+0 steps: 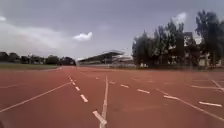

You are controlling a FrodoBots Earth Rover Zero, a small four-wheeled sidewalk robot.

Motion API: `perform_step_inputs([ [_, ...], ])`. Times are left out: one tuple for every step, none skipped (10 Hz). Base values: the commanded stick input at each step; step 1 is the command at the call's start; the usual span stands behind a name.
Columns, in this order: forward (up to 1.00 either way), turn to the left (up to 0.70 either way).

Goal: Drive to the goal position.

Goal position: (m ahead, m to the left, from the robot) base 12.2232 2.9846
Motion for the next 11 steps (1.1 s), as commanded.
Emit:
perform_step_inputs([
  [0.45,0.00],
  [0.45,0.00],
  [0.45,0.00],
  [0.45,0.00],
  [0.45,0.00],
  [0.45,0.00],
  [0.45,0.00],
  [0.45,0.00],
  [0.45,0.00],
  [0.45,0.00],
  [0.45,0.00],
])
